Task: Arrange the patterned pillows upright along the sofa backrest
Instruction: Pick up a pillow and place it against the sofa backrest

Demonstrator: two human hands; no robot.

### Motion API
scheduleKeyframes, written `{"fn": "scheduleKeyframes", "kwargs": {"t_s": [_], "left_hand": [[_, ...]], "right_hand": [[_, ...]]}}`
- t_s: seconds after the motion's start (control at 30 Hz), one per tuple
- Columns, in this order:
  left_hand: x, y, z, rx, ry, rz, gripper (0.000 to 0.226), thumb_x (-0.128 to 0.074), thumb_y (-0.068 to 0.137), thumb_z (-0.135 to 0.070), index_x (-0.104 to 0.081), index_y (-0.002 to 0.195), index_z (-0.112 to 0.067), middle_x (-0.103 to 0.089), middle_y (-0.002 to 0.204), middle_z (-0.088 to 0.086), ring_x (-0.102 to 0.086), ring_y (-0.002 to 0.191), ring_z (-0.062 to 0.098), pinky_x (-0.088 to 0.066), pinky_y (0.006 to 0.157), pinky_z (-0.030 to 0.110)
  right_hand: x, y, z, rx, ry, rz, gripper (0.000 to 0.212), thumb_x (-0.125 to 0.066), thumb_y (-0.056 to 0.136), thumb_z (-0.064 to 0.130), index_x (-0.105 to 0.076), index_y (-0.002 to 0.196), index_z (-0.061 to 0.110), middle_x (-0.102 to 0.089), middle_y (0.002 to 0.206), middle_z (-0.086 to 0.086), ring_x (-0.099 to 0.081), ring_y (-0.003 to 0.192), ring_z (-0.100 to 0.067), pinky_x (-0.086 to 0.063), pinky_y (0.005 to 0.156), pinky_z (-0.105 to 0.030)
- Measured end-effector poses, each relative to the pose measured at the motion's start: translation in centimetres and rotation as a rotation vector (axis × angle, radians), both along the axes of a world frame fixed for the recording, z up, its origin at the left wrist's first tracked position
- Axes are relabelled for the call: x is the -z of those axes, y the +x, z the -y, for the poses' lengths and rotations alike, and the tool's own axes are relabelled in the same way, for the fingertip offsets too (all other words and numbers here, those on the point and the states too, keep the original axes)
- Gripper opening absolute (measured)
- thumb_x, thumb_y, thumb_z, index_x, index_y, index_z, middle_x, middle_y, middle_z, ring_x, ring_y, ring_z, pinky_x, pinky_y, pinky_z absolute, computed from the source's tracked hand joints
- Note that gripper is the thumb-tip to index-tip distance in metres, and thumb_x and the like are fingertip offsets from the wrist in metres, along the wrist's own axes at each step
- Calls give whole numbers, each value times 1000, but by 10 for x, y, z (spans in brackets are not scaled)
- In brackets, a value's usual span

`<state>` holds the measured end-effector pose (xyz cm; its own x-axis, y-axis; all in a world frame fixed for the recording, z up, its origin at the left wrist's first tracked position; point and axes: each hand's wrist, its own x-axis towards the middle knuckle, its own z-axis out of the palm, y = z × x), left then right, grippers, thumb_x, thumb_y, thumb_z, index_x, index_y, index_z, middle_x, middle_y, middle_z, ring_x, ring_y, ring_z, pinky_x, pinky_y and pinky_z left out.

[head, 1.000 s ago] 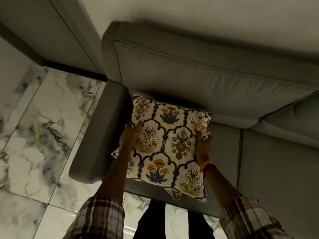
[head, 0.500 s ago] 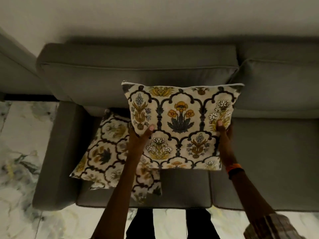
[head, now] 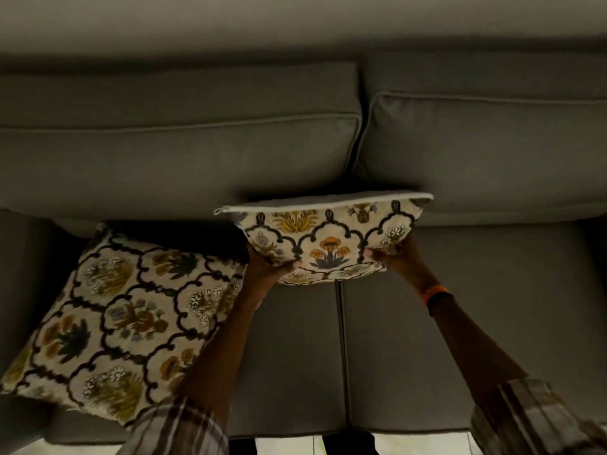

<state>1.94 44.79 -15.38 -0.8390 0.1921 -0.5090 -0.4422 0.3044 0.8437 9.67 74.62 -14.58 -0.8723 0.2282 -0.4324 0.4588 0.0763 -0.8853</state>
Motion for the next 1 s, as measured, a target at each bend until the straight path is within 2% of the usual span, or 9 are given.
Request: {"fn": "scheduleKeyframes", "kwargs": {"t_s": [0.07, 0.23, 0.3, 0.43, 0.53, 0.67, 0.73, 0.83, 1.0], "left_hand": [[10, -1, 0, -33, -4, -15, 108, -90, 69, -4, -25, 154, -16, -48, 151, 4, -48, 139, 17, -42, 116, 40], [20, 0, -3, -38, 33, -46, 84, -84, 74, 3, -36, 138, -23, -52, 135, -19, -50, 123, -11, -43, 105, 8], [19, -1, -5, -49, 32, -68, 93, -87, 70, 1, -32, 140, -27, -51, 134, -16, -50, 123, -7, -45, 108, 14], [5, -3, 17, -60, 8, -132, 116, -89, 70, -3, -13, 157, -10, -34, 155, 6, -40, 138, 9, -36, 99, -2], [-16, 4, 55, -137, -44, -97, 118, -87, 71, -38, -13, 158, -11, -28, 160, 8, -36, 137, 6, -32, 91, -9], [-24, 0, 149, -128, -406, -243, 86, -71, 88, -40, -26, 157, -16, -28, 162, 12, -31, 148, 28, -31, 121, 33], [-19, -7, 213, -180, -527, -267, 76, -68, 92, -34, -30, 155, -14, -33, 159, 15, -35, 145, 33, -35, 119, 51], [-8, -22, 303, -180, -688, -178, 82, -66, 92, -42, -26, 156, -11, -26, 161, 19, -28, 147, 40, -31, 119, 57], [20, -54, 407, -61, -721, 176, 107, -53, 81, -79, -9, 160, -21, -17, 167, 14, -21, 151, 41, -15, 123, 59]], "right_hand": [[-1, -3, -1, 48, 40, -15, 102, -96, 68, 14, -39, 152, 8, -63, 144, -6, -66, 125, -4, -58, 109, -40], [1, 10, 9, 188, 88, -44, 96, -82, 84, -12, -28, 161, 6, -57, 146, -5, -64, 118, 14, -60, 90, -12], [6, 14, 20, 276, 95, -11, 98, -79, 86, -12, -24, 163, 12, -55, 144, 3, -64, 118, 11, -59, 85, -9], [0, 22, 80, 461, -47, 72, 99, -82, 86, 7, -21, 162, 23, -50, 155, -10, -61, 128, -22, -63, 87, -22], [5, 29, 151, 485, -95, 189, 80, -74, 97, 3, -28, 161, 16, -46, 162, -15, -51, 144, -34, -54, 108, -47], [18, 32, 265, 286, -199, 395, 74, -70, 102, 15, -27, 163, 19, -44, 160, -14, -52, 137, -32, -49, 111, -59], [18, 27, 328, 202, -281, 447, 75, -67, 104, 21, -22, 165, 20, -50, 150, -8, -52, 131, -26, -46, 113, -58], [26, 11, 405, 179, -253, 446, 93, -78, 91, 51, -28, 166, 25, -58, 149, -7, -58, 135, -32, -48, 114, -61], [134, 3, 459, 348, -154, 444, 108, -80, 59, 88, -42, 154, 53, -59, 155, 2, -63, 134, -41, -57, 83, -48]]}}
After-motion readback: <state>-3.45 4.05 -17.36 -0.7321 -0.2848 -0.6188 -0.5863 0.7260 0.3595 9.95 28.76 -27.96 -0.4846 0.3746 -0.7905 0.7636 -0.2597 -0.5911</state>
